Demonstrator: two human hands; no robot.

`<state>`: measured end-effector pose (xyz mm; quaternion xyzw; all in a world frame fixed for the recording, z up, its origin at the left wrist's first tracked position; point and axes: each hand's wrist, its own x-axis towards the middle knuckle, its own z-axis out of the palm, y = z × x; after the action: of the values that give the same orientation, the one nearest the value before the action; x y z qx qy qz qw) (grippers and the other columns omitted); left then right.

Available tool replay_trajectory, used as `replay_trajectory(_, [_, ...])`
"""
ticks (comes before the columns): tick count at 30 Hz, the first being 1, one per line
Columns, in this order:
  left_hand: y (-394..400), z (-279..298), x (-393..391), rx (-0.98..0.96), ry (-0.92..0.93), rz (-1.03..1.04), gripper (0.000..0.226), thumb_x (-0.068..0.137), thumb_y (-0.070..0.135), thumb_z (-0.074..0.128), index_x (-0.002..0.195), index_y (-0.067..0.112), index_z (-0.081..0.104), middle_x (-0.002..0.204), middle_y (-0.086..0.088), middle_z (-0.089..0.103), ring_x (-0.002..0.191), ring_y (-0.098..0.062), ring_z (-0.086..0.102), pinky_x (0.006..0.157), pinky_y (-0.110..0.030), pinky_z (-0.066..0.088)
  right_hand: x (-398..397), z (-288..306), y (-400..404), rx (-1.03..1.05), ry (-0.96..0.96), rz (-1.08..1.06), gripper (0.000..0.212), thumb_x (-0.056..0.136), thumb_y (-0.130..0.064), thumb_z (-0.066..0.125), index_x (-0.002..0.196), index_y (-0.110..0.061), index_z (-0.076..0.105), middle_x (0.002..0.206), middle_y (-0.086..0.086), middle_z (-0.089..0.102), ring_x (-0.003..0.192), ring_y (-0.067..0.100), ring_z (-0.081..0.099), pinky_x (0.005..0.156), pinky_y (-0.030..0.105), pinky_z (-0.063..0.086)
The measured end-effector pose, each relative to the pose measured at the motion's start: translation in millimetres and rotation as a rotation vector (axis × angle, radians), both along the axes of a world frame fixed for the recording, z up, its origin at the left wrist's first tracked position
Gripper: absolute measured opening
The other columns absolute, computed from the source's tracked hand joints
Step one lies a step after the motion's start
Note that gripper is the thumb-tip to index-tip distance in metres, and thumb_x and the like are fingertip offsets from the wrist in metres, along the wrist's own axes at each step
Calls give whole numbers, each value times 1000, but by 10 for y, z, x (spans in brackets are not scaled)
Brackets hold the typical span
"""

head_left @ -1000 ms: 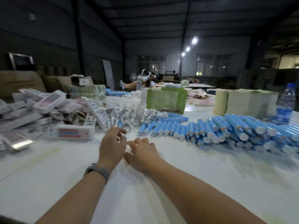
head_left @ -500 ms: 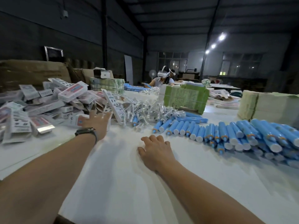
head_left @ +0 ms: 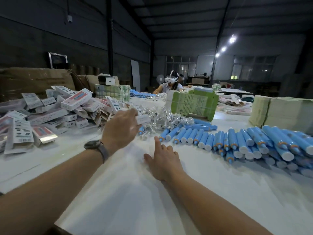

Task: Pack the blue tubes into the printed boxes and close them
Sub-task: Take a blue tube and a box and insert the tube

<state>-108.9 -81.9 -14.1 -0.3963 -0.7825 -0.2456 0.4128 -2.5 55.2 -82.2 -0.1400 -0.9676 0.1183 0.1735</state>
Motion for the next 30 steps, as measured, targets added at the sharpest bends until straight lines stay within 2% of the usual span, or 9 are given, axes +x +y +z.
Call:
replay_trajectory(3, [250,-115,411,146,127,-364,33,76,5,77,103,6,57,96,-10,65,88,-21,54,75,-22,45,0,34,33,-166,59,-30,74,96,-57,32,153,-21,1,133,9,57,124,33,46,98,46,37])
replay_trajectory(8, [379,-474,553,234,-138,-476,39,72,-1,67,108,11,59,103,-4,62,94,-21,57,72,-42,59,57,118,198,-800,372,48,74,93,-36,44,155,-36,2,127,7,64,110,30,60,94,45,45])
replay_trajectory(10, [362,-552,537,146,-105,-446,42,69,-3,67,109,7,59,103,-6,60,94,-23,55,78,-38,55,77,143,217,-991,425,117,71,82,-38,41,149,-42,22,121,10,65,93,24,61,88,45,50])
replay_trajectory(14, [293,-586,541,58,-92,-446,45,61,-8,64,101,12,57,100,-2,52,93,-19,46,80,-29,41,138,188,224,-1270,494,147,36,73,-42,43,103,-49,62,106,14,65,86,26,62,76,38,45])
replay_trajectory(16, [289,-599,577,-3,-155,-518,31,68,7,64,99,11,61,101,0,52,96,-17,46,86,-30,43,164,188,224,-1292,554,126,27,80,-35,54,104,-44,60,105,16,66,90,33,66,78,47,52])
replay_trajectory(18, [314,-592,613,-1,-248,-561,26,76,28,62,99,14,63,102,3,55,100,-18,50,92,-30,43,165,175,246,-1240,556,108,40,90,-13,55,123,-35,47,102,13,68,86,31,70,76,50,57])
replay_trajectory(21, [326,-571,574,323,-491,-475,28,88,30,65,112,21,52,111,3,53,106,-17,52,97,-37,47,171,168,227,-1345,501,172,53,94,-1,48,125,-43,42,109,5,67,87,27,69,67,48,58])
replay_trajectory(25, [286,-578,474,425,-812,-532,68,84,28,79,135,35,34,129,3,54,111,-9,61,90,-34,57,178,160,121,-1340,404,317,35,97,-7,58,111,-39,61,114,8,62,82,19,69,61,38,56])
replay_trajectory(30, [319,-581,374,588,-877,-505,99,80,22,84,153,34,19,127,5,54,91,6,68,64,-15,56,194,113,73,-1189,314,449,44,92,-2,63,121,-35,57,108,8,64,85,18,68,66,36,57])
